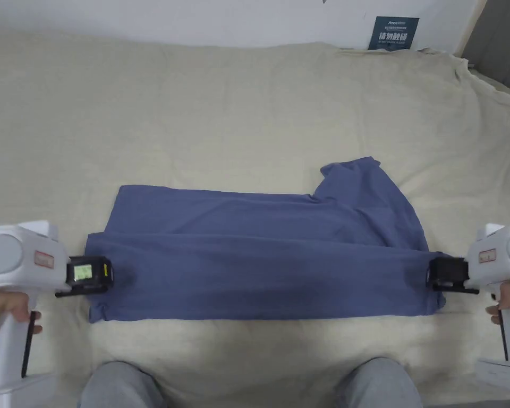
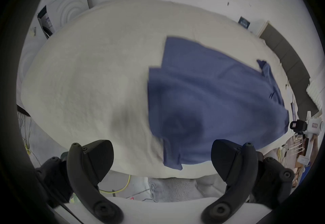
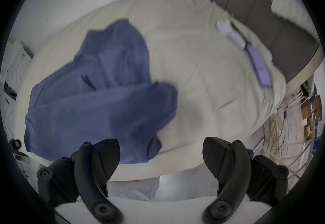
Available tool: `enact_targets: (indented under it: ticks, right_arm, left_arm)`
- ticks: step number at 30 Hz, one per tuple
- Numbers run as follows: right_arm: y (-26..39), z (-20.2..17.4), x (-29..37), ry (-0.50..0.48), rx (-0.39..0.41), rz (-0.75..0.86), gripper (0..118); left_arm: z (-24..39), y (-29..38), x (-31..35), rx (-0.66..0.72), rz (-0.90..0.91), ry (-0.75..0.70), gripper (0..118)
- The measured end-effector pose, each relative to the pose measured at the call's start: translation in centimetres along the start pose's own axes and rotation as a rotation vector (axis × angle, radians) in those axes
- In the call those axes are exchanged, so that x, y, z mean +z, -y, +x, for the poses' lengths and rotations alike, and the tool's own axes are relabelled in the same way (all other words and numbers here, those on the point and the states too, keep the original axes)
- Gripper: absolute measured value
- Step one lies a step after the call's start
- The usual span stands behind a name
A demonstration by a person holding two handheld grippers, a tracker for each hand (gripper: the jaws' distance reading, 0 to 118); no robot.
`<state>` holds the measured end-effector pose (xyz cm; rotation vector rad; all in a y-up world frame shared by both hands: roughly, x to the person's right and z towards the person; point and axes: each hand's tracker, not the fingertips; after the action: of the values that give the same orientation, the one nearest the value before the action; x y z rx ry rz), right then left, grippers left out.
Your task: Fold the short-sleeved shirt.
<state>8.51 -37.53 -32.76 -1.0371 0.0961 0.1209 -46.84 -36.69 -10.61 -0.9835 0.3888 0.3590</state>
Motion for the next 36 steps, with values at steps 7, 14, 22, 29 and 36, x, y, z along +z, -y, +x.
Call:
enact_targets:
  ticks: [7, 14, 22, 29, 36]
  right_arm:
    - [-3.0, 0.2, 9.0, -0.032, 0.047, 0.421, 98]
    - [-0.1, -1.9, 13.0, -0.092, 0.017, 0.769, 98]
    - [3.4, -3.9, 13.8, -0.159, -0.007, 0.814, 0]
    - [2.1, -4.9, 12.6, -0.161, 0.014, 0.755, 0]
    - [-5.2, -5.3, 9.8, -0.15, 0.066, 0.665, 0]
  left_arm:
    - [1.9, -4.3, 6.5, 0.005, 0.332, -0.047, 114]
    - [7.4, -1.5, 7.9, -0.14, 0.696, -0.095, 83]
    - [9.8, 1.3, 6.9, -0.183, 0.742, -0.017, 0]
    - [8.9, 1.0, 5.5, -0.13, 0.689, 0.027, 0]
    - [8.5, -0.9, 4.7, -0.096, 0.672, 0.04, 0]
